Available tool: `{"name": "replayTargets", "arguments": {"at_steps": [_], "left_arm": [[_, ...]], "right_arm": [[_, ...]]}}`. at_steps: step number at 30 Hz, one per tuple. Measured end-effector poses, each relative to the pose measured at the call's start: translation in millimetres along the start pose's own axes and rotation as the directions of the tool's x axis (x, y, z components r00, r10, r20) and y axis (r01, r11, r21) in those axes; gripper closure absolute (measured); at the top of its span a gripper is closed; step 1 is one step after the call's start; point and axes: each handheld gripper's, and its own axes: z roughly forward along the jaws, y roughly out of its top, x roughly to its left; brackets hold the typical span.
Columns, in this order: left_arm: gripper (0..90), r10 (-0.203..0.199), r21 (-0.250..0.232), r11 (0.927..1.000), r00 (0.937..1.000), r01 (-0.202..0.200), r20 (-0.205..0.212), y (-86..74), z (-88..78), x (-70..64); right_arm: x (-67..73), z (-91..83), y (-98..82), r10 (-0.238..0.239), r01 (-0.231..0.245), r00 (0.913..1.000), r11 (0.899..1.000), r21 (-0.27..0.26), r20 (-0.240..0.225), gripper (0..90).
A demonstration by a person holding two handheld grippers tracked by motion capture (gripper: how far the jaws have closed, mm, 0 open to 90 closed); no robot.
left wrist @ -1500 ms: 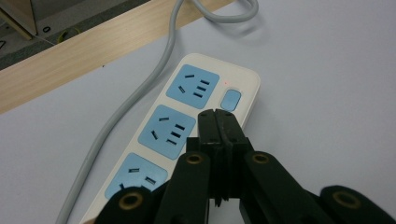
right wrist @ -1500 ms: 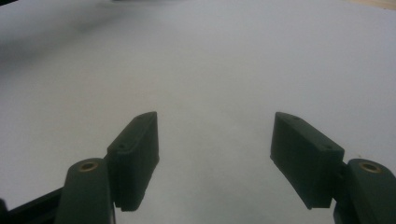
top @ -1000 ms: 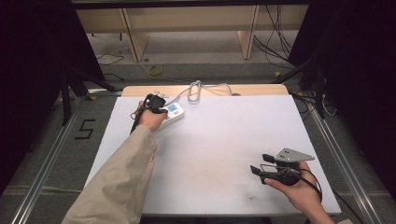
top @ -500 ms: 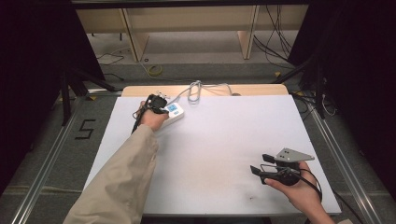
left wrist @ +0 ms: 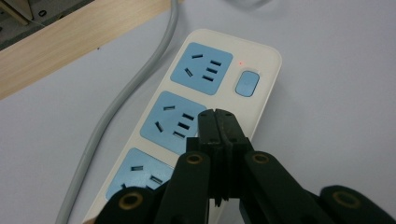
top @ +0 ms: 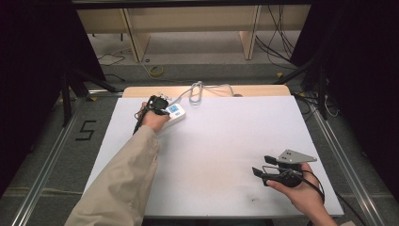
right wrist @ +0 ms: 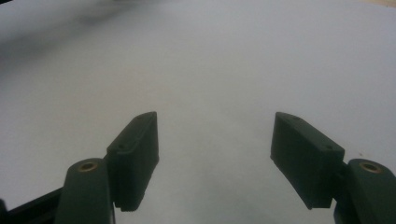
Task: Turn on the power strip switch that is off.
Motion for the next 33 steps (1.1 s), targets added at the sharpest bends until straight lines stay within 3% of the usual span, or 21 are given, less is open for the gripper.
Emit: {"name": "replayTargets", "arguments": {"at_steps": [33], "left_arm": [[89.9,0.01,0.018,0.9998,0.9999,-0.01,0.006,1.8,5.8,-0.6]], "right_arm": [[0.2,1.0,-0.7,-0.002,0.002,1.0,1.0,0.006,-0.004,32.4]]}}
